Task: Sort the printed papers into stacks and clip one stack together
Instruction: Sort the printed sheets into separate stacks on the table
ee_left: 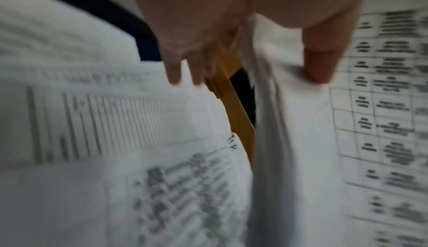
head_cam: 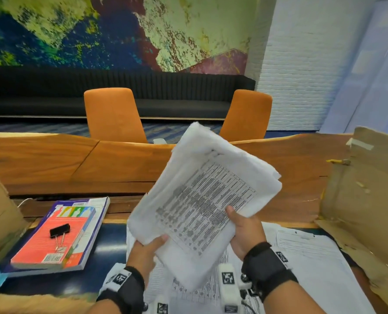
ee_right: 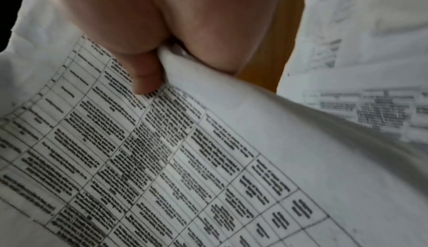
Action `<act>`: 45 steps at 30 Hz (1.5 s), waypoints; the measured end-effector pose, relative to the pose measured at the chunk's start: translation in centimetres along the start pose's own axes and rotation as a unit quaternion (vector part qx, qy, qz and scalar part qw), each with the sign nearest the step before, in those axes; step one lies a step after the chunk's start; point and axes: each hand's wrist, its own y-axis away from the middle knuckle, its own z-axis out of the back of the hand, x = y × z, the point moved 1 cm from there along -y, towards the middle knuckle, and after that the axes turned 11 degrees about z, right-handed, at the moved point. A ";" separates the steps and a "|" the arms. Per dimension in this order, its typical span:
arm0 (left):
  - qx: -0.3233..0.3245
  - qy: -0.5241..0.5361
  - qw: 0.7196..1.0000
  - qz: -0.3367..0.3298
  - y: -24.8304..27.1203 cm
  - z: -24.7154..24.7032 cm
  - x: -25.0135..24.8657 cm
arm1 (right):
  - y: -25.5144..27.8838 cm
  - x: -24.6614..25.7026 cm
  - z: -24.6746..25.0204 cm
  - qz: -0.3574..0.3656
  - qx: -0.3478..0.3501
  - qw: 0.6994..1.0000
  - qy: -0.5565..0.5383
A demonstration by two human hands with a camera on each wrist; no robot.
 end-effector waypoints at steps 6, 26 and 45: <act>0.004 0.082 0.996 -0.021 -0.6 2.1 -3.0 | 0.2 0.1 2.4 -0.029 -0.024 0.998 -0.044; -0.001 -0.119 0.989 -0.085 -1.6 7.4 -0.4 | 3.8 5.0 -0.7 0.258 0.205 0.649 0.685; 0.019 -0.193 0.975 -0.106 -1.2 8.1 -0.4 | 1.5 0.8 -8.5 0.153 0.497 0.400 0.755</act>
